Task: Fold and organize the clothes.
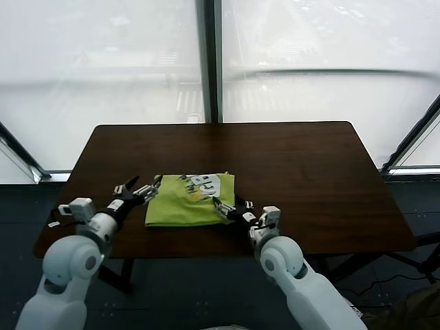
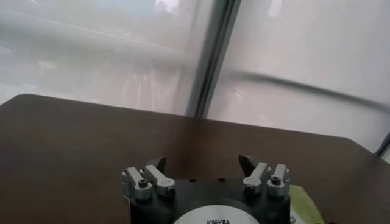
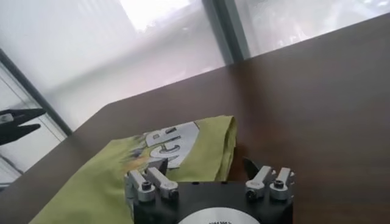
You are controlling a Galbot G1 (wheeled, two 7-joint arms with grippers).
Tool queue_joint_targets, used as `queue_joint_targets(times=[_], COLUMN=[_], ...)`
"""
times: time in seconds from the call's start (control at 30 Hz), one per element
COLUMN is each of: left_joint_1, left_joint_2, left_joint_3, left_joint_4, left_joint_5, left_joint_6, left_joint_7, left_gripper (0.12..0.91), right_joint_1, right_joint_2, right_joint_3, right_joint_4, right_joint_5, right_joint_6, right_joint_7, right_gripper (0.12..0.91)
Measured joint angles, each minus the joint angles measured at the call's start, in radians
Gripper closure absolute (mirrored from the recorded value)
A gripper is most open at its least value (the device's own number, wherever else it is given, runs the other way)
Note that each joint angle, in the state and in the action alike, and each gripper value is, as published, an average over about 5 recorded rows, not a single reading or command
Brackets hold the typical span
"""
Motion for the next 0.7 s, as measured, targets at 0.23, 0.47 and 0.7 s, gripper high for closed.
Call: queue_joint_targets(times=[0.23, 0.47, 0.7], left_joint_1=[0.004, 0.008, 0.011], left_joint_2=[-0.007, -0.012, -0.021], left_joint_3=[0.003, 0.006, 0.012], left_joint_4=[0.002, -0.001, -0.001], left_joint_5=[0.003, 0.007, 0.013], left_joint_6=[-0.001, -0.001, -0.003], left_joint_7=[0.000, 0.000, 0.000], left_gripper=[0.123, 0.123, 0.123], right_joint_1=[-0.006, -0.008, 0.002], right_joint_2=[-0.014, -0.061, -0.171], right_joint_3=[0.007, 0.041, 0.113], right_joint_4=[0.002, 0.028, 0.034], right_joint_5=[-0.014, -0.010, -0.010], right_joint_6=[-0.009, -0.023, -0.021], right_joint_7=[-0.001, -0.012, -0.048], right_gripper=[0.702, 0.866, 0.872])
